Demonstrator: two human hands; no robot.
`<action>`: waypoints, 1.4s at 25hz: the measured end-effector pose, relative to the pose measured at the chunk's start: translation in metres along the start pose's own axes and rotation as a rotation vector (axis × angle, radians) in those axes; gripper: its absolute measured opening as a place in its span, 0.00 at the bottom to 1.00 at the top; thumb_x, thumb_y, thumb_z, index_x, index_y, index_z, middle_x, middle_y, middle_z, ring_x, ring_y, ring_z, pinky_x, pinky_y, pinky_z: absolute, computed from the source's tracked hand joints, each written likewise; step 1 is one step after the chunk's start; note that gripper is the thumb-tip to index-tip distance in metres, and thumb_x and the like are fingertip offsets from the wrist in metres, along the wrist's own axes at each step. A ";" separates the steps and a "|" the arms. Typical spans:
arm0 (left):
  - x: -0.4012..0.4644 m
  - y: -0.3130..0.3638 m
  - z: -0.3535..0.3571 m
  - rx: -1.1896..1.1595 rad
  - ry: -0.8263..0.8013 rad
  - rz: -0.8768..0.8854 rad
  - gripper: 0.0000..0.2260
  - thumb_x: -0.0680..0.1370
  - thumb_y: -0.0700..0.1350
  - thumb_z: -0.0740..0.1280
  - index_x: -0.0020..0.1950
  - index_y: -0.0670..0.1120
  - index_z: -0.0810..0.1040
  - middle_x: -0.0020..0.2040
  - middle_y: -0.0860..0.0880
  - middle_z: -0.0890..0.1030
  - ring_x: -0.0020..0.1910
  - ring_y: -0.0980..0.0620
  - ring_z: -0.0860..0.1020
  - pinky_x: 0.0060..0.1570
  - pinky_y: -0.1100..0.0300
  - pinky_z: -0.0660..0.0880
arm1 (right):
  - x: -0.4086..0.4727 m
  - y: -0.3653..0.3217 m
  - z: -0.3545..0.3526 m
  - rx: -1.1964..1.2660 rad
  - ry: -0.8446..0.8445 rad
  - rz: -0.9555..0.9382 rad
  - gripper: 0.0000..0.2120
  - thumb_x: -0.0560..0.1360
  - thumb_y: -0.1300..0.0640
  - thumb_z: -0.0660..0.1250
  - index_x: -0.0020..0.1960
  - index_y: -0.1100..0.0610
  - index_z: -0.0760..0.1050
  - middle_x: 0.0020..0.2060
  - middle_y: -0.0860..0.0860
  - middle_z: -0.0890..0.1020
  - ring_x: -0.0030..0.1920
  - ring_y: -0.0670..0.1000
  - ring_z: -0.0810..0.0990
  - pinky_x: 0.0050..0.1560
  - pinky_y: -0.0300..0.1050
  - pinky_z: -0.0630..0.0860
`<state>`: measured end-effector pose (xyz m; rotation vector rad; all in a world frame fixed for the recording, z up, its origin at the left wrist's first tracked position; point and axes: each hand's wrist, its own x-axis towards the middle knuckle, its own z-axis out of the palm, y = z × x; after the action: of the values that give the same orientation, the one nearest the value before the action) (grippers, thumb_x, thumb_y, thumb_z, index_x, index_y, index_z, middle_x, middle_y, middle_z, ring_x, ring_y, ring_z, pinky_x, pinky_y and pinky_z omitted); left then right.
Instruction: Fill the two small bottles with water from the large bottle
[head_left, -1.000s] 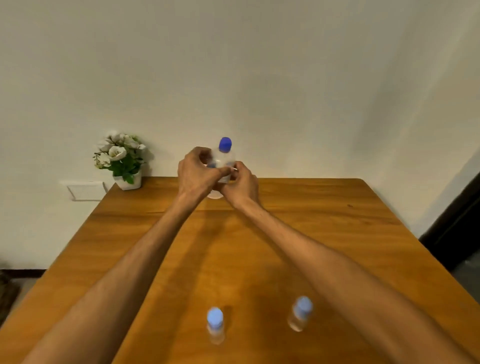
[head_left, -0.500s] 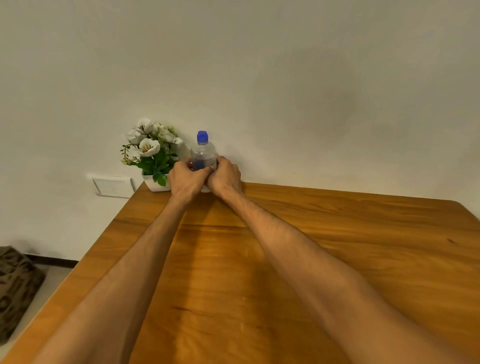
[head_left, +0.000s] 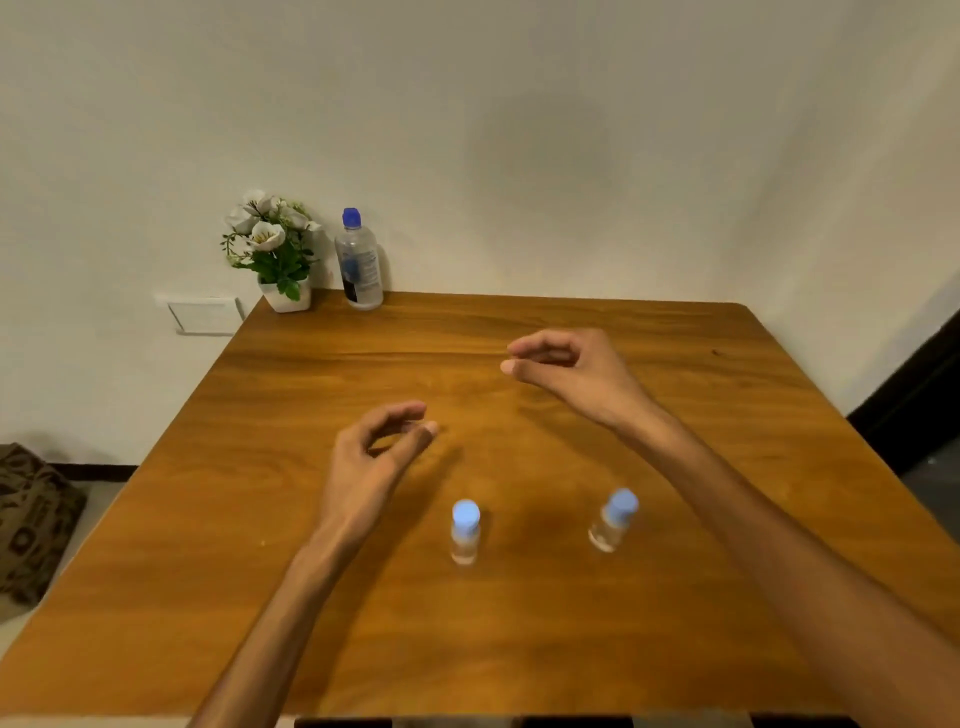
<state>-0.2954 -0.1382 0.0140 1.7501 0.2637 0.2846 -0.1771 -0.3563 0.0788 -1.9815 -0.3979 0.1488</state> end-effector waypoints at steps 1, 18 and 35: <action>-0.024 -0.003 0.005 -0.033 -0.022 0.000 0.19 0.75 0.53 0.78 0.64 0.52 0.84 0.62 0.54 0.85 0.63 0.56 0.82 0.65 0.54 0.79 | -0.028 0.007 -0.012 0.039 0.031 -0.001 0.13 0.72 0.51 0.81 0.55 0.51 0.86 0.50 0.46 0.89 0.52 0.44 0.87 0.58 0.41 0.81; 0.038 -0.042 0.035 0.411 0.148 0.122 0.07 0.72 0.48 0.79 0.45 0.48 0.84 0.44 0.48 0.80 0.41 0.51 0.78 0.43 0.52 0.78 | -0.001 0.090 0.080 -0.027 0.249 0.153 0.16 0.68 0.52 0.83 0.55 0.51 0.86 0.45 0.45 0.89 0.45 0.45 0.87 0.53 0.52 0.85; 0.349 -0.085 0.046 0.491 0.369 0.147 0.12 0.79 0.43 0.74 0.61 0.42 0.82 0.55 0.45 0.85 0.51 0.48 0.84 0.55 0.54 0.83 | 0.318 0.100 0.149 -0.215 0.221 -0.060 0.14 0.71 0.53 0.81 0.55 0.54 0.86 0.49 0.50 0.89 0.49 0.50 0.87 0.52 0.48 0.84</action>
<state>0.0469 -0.0494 -0.0622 2.2001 0.5038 0.6994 0.1002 -0.1583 -0.0521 -2.1671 -0.3405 -0.1566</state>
